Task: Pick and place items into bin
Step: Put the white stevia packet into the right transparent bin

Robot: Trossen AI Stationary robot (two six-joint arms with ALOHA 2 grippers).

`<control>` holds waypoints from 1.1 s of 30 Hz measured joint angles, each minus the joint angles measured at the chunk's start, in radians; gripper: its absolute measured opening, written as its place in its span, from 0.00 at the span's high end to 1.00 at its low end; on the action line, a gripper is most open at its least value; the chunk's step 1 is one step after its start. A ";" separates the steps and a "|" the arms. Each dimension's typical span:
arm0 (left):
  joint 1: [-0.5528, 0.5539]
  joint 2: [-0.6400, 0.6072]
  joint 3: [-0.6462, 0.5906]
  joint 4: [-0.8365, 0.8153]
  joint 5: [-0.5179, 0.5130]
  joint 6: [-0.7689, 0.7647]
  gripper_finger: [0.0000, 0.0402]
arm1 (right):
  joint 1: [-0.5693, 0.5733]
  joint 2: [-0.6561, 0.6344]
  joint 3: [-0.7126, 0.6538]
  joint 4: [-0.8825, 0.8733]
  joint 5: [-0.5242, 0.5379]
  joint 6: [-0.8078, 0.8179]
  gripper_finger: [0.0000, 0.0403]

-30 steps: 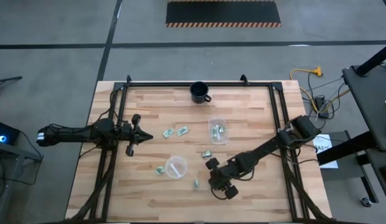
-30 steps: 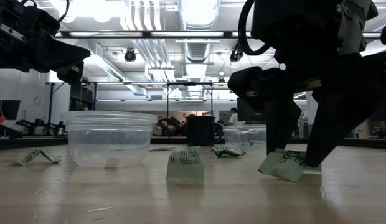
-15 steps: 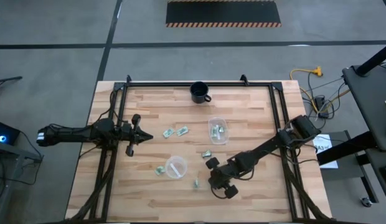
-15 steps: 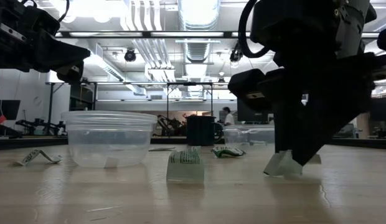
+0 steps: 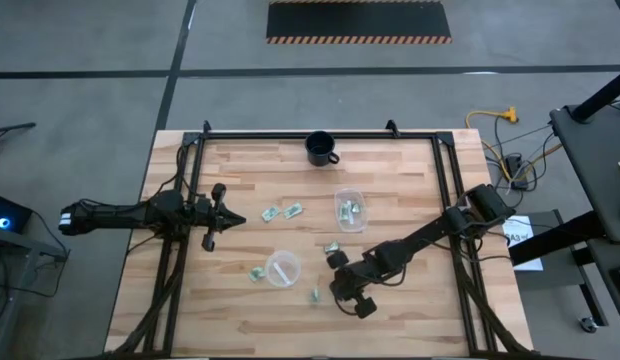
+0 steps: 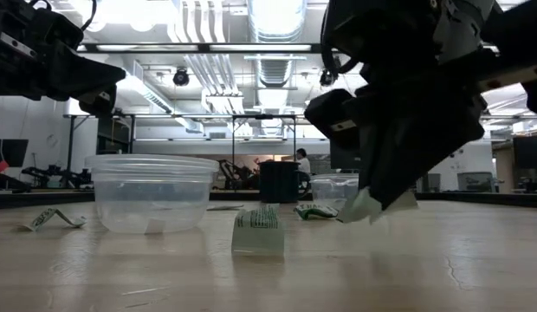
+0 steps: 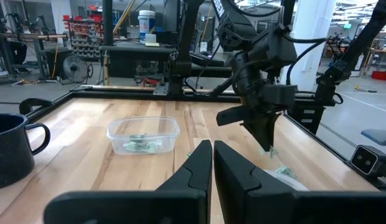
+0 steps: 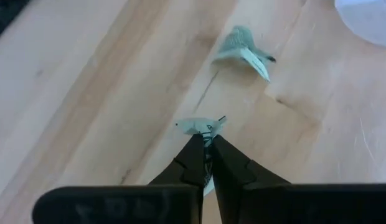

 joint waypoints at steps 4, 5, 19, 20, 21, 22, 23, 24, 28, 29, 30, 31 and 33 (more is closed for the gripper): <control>0.000 0.000 0.000 0.000 0.000 0.000 1.00 | 0.000 0.000 0.018 -0.001 0.017 0.009 0.98; 0.000 0.000 0.000 0.000 0.000 0.000 1.00 | 0.000 0.000 0.020 -0.004 0.030 0.004 0.98; 0.000 0.000 0.000 0.000 0.000 0.000 1.00 | 0.000 -0.031 0.023 -0.117 0.244 -0.011 0.98; 0.000 0.000 0.000 0.000 0.000 0.000 1.00 | -0.001 -0.042 0.023 -0.137 0.265 -0.011 0.98; 0.000 0.000 0.000 0.000 0.000 0.000 1.00 | -0.001 -0.056 0.023 -0.154 0.296 -0.011 0.98; 0.000 0.000 0.000 0.000 0.000 0.000 1.00 | 0.000 -0.070 0.023 -0.172 0.326 -0.011 0.98; 0.000 0.000 0.000 0.000 0.000 0.000 1.00 | -0.001 -0.085 0.023 -0.189 0.352 -0.012 0.98; 0.000 0.000 0.000 0.000 0.000 0.000 1.00 | -0.002 -0.104 0.023 -0.212 0.374 -0.014 0.98; 0.000 0.000 0.000 0.000 0.000 0.000 1.00 | -0.007 -0.169 0.023 -0.346 0.503 -0.002 0.98; 0.000 0.000 0.000 0.000 0.000 0.000 1.00 | -0.010 -0.185 0.023 -0.375 0.529 0.010 0.98; 0.000 0.000 0.000 0.000 0.000 0.000 1.00 | -0.014 -0.201 0.022 -0.401 0.548 0.019 0.98; 0.000 0.000 0.000 0.000 -0.001 0.000 1.00 | -0.018 -0.217 0.022 -0.421 0.567 0.030 0.98; 0.000 0.000 0.000 0.000 -0.001 0.000 1.00 | -0.028 -0.244 0.022 -0.446 0.594 0.042 0.98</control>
